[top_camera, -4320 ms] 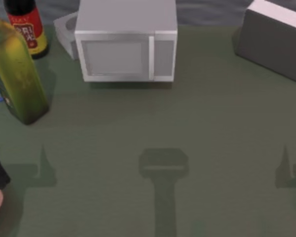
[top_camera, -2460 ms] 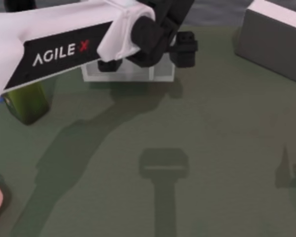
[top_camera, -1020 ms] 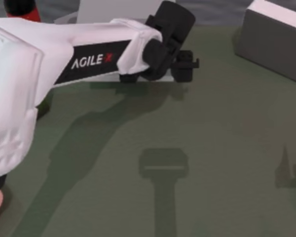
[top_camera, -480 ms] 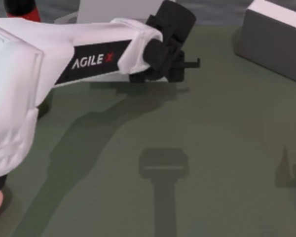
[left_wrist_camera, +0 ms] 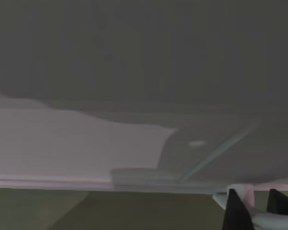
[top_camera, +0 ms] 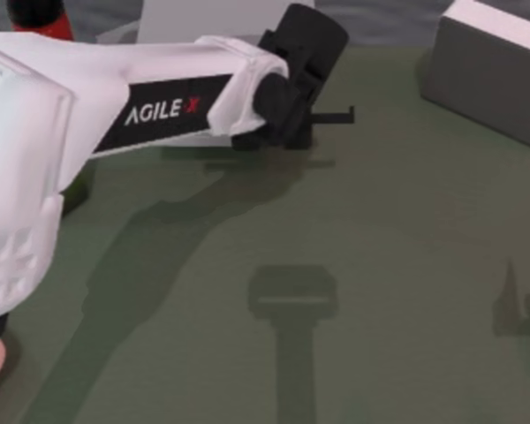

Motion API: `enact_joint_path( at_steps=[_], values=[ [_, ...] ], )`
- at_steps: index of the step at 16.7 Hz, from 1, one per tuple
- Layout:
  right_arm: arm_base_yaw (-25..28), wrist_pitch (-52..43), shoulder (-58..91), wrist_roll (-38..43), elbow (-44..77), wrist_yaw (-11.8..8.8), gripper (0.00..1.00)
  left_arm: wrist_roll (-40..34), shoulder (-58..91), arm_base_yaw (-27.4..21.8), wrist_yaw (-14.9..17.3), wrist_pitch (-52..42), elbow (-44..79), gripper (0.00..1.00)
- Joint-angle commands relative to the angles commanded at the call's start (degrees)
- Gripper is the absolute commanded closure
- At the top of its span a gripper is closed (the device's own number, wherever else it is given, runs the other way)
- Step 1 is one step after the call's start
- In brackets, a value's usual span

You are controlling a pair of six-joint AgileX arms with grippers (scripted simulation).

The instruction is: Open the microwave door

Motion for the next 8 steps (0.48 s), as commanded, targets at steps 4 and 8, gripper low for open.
enact_joint_path(
  at_steps=[4,8],
  values=[
    [0.0,0.0,0.0,0.0,0.0,0.0,0.0,-1.15,-2.55,0.08,-1.28,2.24,-3.43,1.0],
    [0.0,0.0,0.0,0.0,0.0,0.0,0.0,-1.26,-2.68,0.12,-1.4,2.35,-3.81,1.0]
  ],
)
